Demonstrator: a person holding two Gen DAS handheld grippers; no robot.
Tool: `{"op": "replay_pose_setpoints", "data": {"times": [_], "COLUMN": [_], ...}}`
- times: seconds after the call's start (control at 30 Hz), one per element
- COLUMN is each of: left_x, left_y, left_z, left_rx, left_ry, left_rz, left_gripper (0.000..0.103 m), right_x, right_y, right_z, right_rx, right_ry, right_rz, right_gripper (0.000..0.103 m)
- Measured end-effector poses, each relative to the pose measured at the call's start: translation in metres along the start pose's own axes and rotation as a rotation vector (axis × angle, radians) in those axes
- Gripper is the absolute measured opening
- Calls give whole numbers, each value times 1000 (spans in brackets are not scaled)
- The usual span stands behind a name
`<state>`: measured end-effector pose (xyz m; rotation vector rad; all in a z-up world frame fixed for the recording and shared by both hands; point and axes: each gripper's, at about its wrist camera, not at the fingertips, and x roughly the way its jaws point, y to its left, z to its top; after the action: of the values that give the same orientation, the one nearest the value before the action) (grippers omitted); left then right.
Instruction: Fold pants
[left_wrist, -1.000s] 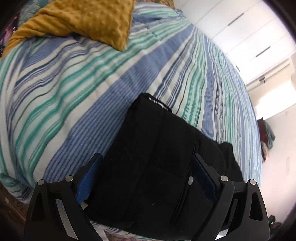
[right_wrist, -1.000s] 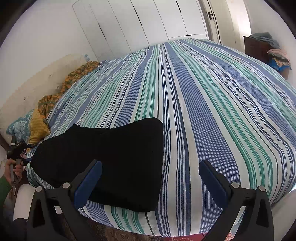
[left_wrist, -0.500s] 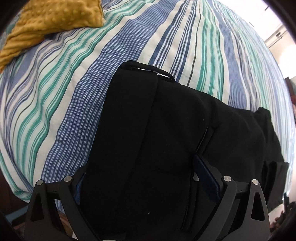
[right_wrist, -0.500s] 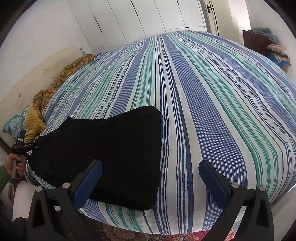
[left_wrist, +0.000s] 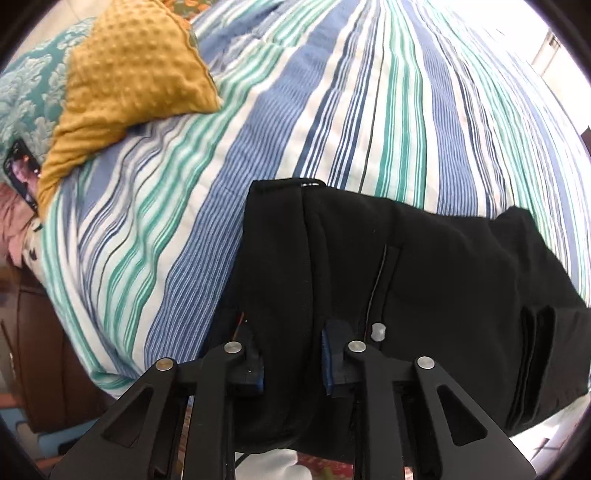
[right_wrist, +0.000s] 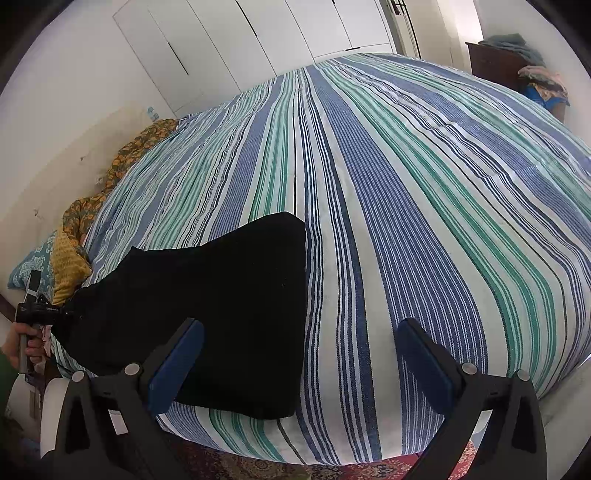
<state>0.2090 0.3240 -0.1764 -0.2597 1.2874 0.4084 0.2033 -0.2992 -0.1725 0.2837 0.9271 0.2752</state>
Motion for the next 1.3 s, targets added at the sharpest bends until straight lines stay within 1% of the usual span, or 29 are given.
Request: {"op": "replay_pose_setpoints", "data": {"times": [0.03,0.1,0.2,0.23,0.3,0.37,0.47,0.57,0.63,0.7,0.73,0.77,0.8,0.87,0.9,0.93,0.97,1.0,1.03,1.07,1.1,1.13,1.17,1.2,1.23,1.27,1.3], "left_x": [-4,-12,-34,-47,-69,-98,-133,-154,-159,-156,-151,-143,-132,-121,-119,-122,-130,-139,-152,-164,-176,-187,-191,-192,-188,-179,-163], "left_y": [2,10,22,24,16,-2,-48,-107,-156,-208,-233,-259,-288,-329,-344,-355,-359,-355,-347,-334,-316,-290,-267,-237,-212,-191,-171], "left_z": [-2,-6,-2,-2,2,0,-2,-10,-18,-30,-36,-43,-51,-70,-79,-86,-90,-89,-85,-79,-71,-60,-50,-42,-38,-35,-34], "left_rx": [-18,-67,-145,-163,-170,-138,-48,32,102,186,226,273,325,413,453,479,488,490,484,465,431,374,318,252,206,169,142], "left_ry": [-6,-15,-32,-45,-63,-86,-121,-137,-149,-162,-156,-144,-124,-86,-59,-30,-24,-40,-73,-114,-164,-226,-275,-331,-366,-380,-378], "left_rz": [-11,-70,-201,-257,-335,-394,-453,-493,-490,-461,-441,-418,-386,-346,-379,-441,-489,-518,-537,-547,-545,-527,-497,-442,-377,-298,-218], "left_gripper": [18,16,14,14,13,13,12,12,12,11,11,13,25,39,37,37,37,37,37,38,44,48,54,55,55,54,53], "right_x": [-1,-5,-9,-9,-8,-7,-9,-9,-10,-11,-11,-12,-13,-16,-17,-19,-22,-24,-27,-29,-31,-31,-29,-28,-28,-28,-29], "right_y": [-1,-4,-10,-12,-17,-19,-17,-13,-11,-11,-12,-14,-16,-19,-21,-22,-24,-25,-27,-29,-31,-34,-35,-37,-37,-35,-30], "right_z": [0,2,2,3,3,3,5,5,4,3,3,3,3,3,4,4,5,5,5,5,5,6,7,7,8,8,9], "right_rx": [6,20,55,70,101,122,116,96,95,98,102,107,112,124,129,133,136,138,141,146,154,165,179,194,202,195,175], "right_ry": [-6,-18,-32,-33,-27,-22,-30,-31,-30,-33,-35,-38,-41,-49,-55,-63,-72,-81,-90,-99,-105,-108,-106,-102,-102,-105,-111], "right_rz": [2,3,7,11,21,31,45,55,60,62,61,60,58,53,51,49,46,42,38,33,29,28,35,47,57,64,66], "right_gripper": [103,103,103,103,103,103,103,103,103,103,103,103,103,103,103,103,103,103,103,103,103,103,103,103,103,103,103]}}
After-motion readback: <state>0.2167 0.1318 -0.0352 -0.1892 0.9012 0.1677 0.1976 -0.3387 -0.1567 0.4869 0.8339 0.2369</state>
